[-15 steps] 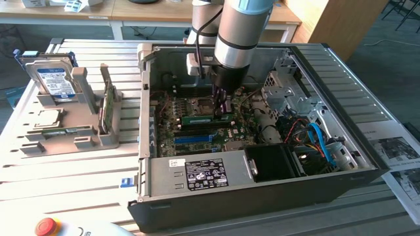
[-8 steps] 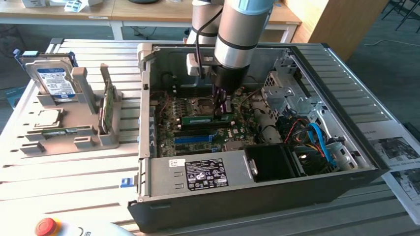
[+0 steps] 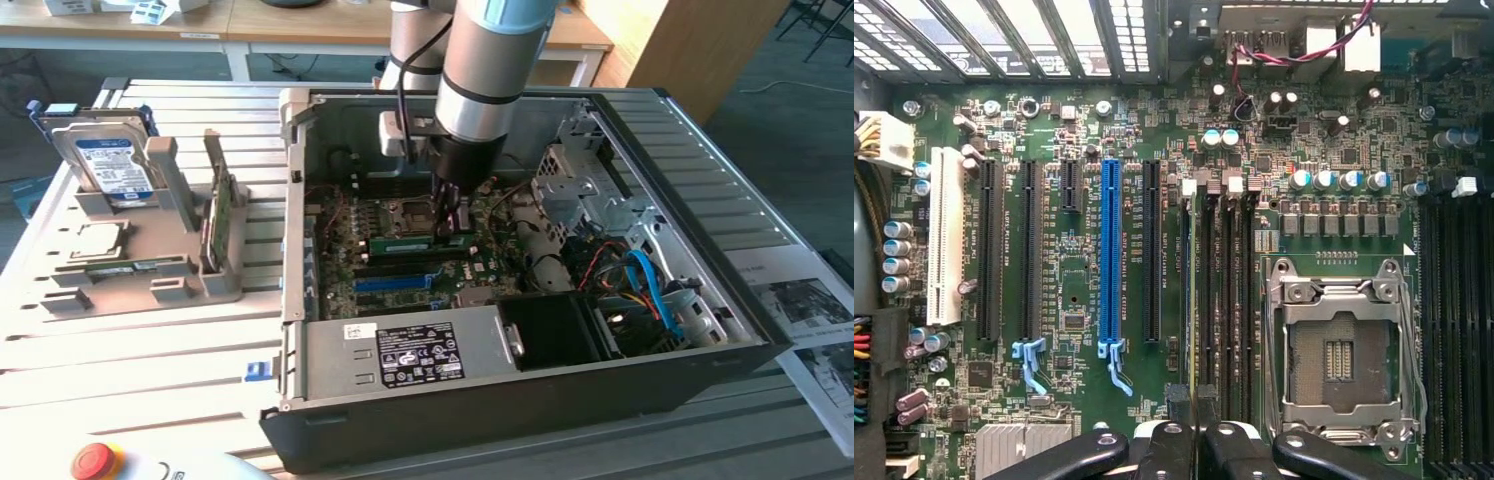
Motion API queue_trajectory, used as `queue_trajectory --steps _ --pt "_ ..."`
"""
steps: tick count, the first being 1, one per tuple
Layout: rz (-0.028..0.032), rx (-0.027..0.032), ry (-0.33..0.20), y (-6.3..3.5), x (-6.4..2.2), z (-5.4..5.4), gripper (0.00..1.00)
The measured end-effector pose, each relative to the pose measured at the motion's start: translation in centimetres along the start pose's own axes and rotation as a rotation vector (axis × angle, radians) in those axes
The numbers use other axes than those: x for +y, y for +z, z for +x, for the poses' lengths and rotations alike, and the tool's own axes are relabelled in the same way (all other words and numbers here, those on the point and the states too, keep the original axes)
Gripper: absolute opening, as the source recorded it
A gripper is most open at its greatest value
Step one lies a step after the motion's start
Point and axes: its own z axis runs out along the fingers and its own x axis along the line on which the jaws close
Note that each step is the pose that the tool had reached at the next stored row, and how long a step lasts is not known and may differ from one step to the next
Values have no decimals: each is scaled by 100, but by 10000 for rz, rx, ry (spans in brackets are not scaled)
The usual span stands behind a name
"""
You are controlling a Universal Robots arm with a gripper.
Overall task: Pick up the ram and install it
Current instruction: 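Insert the ram into the slot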
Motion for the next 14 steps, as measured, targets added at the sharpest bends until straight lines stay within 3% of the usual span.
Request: queue_trajectory --steps 14 --pt "5 -1 2 14 5 -3 12"
